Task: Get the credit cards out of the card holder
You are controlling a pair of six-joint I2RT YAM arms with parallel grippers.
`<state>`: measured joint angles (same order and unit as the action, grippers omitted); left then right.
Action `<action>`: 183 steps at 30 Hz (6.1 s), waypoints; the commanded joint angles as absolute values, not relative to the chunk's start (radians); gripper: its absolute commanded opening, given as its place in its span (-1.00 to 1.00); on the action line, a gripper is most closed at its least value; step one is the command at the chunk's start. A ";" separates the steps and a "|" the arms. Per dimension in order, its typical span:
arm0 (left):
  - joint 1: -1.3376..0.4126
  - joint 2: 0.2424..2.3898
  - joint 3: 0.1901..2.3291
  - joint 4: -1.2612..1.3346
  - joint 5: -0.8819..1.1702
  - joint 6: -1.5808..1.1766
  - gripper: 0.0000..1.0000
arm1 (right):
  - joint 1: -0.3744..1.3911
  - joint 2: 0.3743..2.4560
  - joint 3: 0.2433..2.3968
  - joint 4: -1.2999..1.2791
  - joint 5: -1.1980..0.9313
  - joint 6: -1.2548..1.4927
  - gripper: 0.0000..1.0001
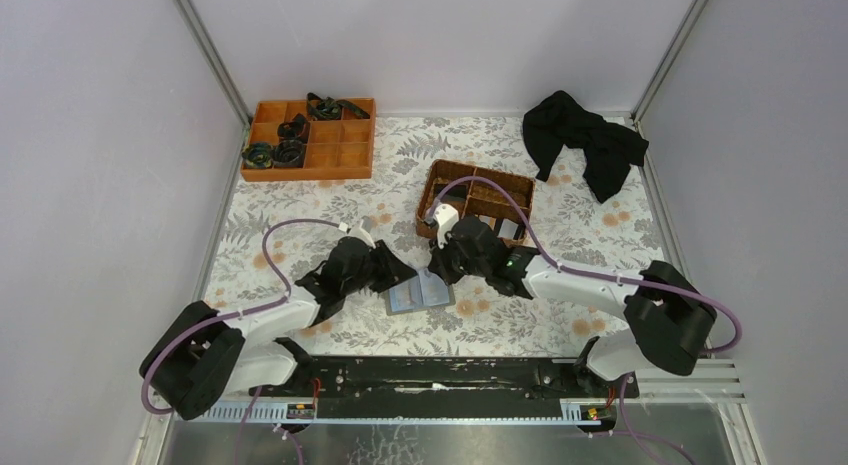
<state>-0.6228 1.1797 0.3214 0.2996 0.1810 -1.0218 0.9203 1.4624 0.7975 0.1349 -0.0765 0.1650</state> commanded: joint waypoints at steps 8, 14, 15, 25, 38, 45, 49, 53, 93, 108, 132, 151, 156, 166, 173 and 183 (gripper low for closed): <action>-0.711 1.313 0.434 0.380 0.162 -1.026 -0.23 | 0.911 1.327 0.743 0.114 -0.008 0.154 -0.99; -0.739 1.362 0.458 0.394 0.157 -1.025 -0.22 | 0.903 1.253 0.711 0.098 0.024 0.160 -1.00; -0.739 1.358 0.458 0.390 0.152 -1.021 -0.22 | 0.903 1.244 0.707 0.099 0.022 0.159 -0.99; -0.742 1.337 0.431 0.392 0.122 -0.983 -0.22 | 0.902 1.201 0.700 0.136 0.040 0.185 -1.00; -0.708 1.202 0.351 0.321 0.033 -0.969 -0.39 | 0.901 1.407 0.701 0.280 -0.119 0.258 -1.00; -0.681 1.148 0.297 0.287 0.032 -0.966 -0.62 | 0.900 1.548 0.681 0.385 -0.133 0.316 -1.00; -0.680 1.181 0.299 0.320 0.058 -0.976 -0.57 | 0.901 1.592 0.656 0.371 -0.091 0.340 -1.00; -0.679 1.212 0.301 0.356 0.078 -0.979 -0.50 | 0.902 1.634 0.659 0.304 -0.049 0.360 -1.00; -0.675 1.435 0.283 0.595 0.188 -1.031 -0.50 | 0.901 1.453 0.553 0.270 -0.010 0.419 -1.00; -0.667 1.577 0.230 1.041 0.398 -1.167 -0.57 | 0.901 1.532 0.563 0.304 -0.039 0.425 -1.00; -0.630 1.599 0.239 0.935 0.402 -1.106 -1.00 | 0.901 1.363 0.592 0.189 -0.020 0.373 -1.00; -0.602 1.545 0.207 0.902 0.424 -1.099 -0.60 | 0.901 1.519 0.644 0.311 -0.109 0.390 -1.00; -0.583 1.489 0.186 0.844 0.417 -1.075 -0.60 | 0.901 1.526 0.631 0.323 -0.097 0.396 -1.00; -0.569 1.330 0.200 0.629 0.354 -0.989 -1.00 | 0.899 1.495 0.643 0.306 -0.089 0.384 -0.99; -0.548 1.025 0.248 0.365 0.211 -0.905 -1.00 | 0.826 1.341 0.612 0.366 -0.084 0.377 -0.66; -0.470 1.147 0.500 0.318 0.283 -0.818 -1.00 | 0.701 1.446 1.012 0.028 0.262 0.148 0.37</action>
<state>-0.5030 1.0645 0.4316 0.3126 0.2302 -0.8639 0.7082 1.2926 0.7437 0.2329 0.0364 0.2970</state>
